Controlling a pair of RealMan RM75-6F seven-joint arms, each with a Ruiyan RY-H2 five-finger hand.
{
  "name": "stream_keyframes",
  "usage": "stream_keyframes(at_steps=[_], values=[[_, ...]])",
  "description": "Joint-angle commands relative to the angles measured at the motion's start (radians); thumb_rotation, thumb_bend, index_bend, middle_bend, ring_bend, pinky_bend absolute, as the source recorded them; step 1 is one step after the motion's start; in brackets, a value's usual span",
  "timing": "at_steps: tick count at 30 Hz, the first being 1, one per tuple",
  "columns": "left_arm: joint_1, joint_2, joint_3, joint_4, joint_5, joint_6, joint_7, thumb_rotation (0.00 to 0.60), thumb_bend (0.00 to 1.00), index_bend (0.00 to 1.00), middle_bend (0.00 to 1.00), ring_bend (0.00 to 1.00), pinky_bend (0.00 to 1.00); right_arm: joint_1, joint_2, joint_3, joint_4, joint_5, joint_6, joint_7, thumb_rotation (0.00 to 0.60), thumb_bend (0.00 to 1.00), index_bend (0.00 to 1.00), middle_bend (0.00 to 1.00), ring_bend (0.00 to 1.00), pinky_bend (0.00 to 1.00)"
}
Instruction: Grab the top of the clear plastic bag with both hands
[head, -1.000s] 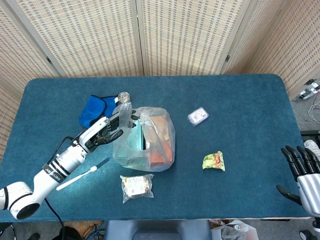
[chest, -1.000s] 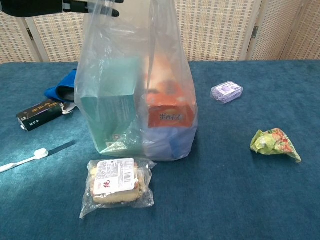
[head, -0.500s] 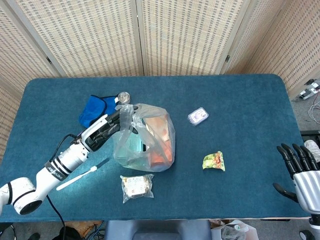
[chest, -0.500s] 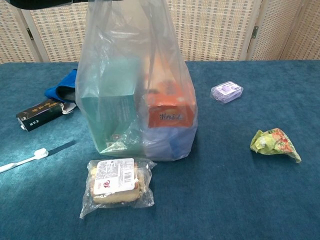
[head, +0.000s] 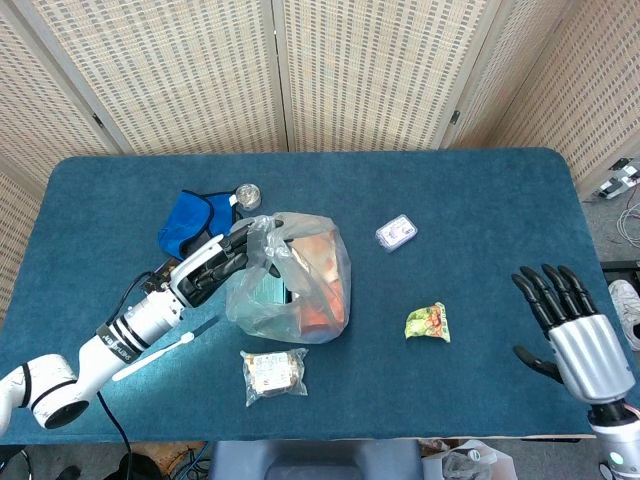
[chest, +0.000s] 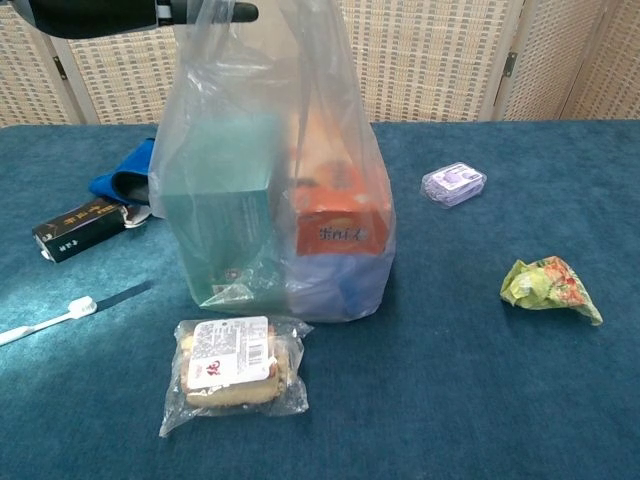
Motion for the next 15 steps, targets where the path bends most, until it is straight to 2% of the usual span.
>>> stream_keyframes(at_steps=[1, 8, 12, 15], values=[[-0.002, 0.003, 0.001, -0.008, -0.001, 0.002, 0.005, 0.297, 0.25, 0.14, 0.19, 0.23, 0.33, 0.083, 0.005, 0.055, -0.063, -0.025, -0.066, -0.052, 0.6, 0.07, 0.01, 0.08, 0.0, 0.08], [-0.003, 0.005, 0.003, -0.023, -0.012, 0.001, 0.02, 0.297, 0.25, 0.14, 0.19, 0.23, 0.33, 0.249, -0.036, 0.162, -0.129, -0.002, -0.203, -0.12, 0.6, 0.07, 0.01, 0.08, 0.0, 0.08], [-0.001, 0.014, 0.002, -0.034, -0.018, 0.003, 0.037, 0.292, 0.25, 0.14, 0.19, 0.23, 0.33, 0.335, -0.093, 0.219, -0.135, 0.042, -0.257, -0.153, 0.6, 0.07, 0.01, 0.1, 0.0, 0.08], [0.001, 0.02, 0.0, -0.045, -0.03, 0.002, 0.052, 0.264, 0.25, 0.15, 0.19, 0.23, 0.33, 0.402, -0.149, 0.262, -0.121, 0.074, -0.286, -0.171, 0.6, 0.07, 0.01, 0.1, 0.0, 0.08]])
